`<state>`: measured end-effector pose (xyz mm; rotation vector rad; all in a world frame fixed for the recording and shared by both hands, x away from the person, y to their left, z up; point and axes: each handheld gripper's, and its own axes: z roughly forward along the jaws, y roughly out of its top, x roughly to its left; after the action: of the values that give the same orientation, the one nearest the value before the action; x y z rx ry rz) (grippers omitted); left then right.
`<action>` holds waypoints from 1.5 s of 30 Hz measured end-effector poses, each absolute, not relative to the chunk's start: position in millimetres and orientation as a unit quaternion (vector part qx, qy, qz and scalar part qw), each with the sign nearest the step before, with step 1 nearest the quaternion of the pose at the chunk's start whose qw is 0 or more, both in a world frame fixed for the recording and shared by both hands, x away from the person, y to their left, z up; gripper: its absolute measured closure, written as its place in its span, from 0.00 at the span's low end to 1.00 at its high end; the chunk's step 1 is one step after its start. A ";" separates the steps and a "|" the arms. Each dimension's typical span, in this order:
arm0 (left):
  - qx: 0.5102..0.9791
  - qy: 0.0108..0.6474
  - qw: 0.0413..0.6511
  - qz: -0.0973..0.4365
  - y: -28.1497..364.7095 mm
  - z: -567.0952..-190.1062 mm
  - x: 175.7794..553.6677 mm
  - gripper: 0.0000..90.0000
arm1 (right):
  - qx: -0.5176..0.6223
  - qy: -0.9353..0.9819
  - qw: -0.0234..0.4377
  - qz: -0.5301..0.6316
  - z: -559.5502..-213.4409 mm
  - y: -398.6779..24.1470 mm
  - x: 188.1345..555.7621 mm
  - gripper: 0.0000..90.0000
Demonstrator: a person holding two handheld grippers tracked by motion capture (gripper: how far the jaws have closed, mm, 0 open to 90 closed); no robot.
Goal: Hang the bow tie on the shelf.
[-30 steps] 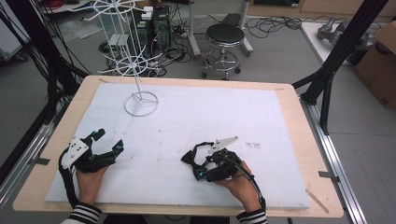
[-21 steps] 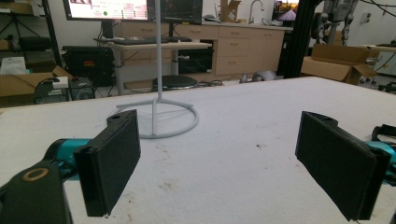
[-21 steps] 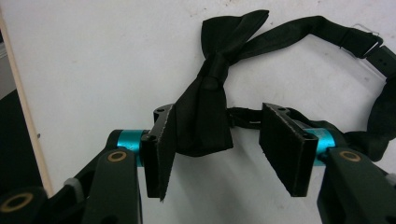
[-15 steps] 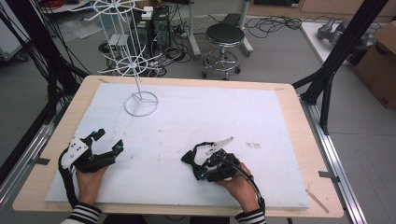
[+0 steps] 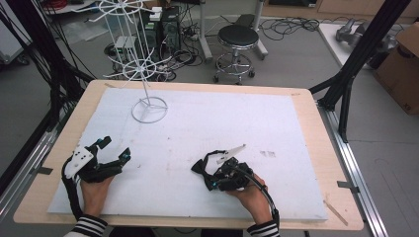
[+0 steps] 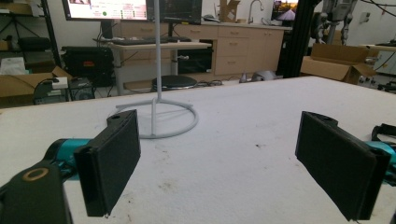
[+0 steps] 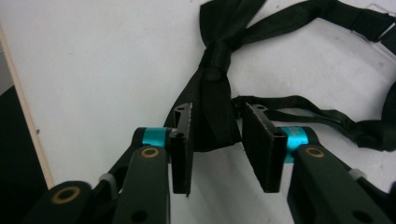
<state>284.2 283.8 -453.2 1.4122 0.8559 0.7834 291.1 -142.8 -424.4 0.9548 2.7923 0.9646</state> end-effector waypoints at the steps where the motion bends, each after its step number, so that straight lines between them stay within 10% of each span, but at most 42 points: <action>1: 0.612 0.371 0.611 0.339 283.8 -453.2 284.2 0.16 | 0.309 0.900 0.019 0.308 -424.5 -142.5 290.8 0.75; 9: 0.612 0.371 0.611 0.339 283.8 -453.2 284.2 0.16 | 0.299 0.908 0.037 0.292 -423.4 -139.1 287.3 0.95; 45: 0.614 0.368 0.609 0.340 283.4 -453.2 283.8 0.16 | 0.290 0.837 0.099 0.454 -405.4 -138.2 294.7 0.96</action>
<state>283.8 283.4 -453.2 1.4191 0.8496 0.7859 294.7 -138.2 -405.4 0.8583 2.4740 1.3421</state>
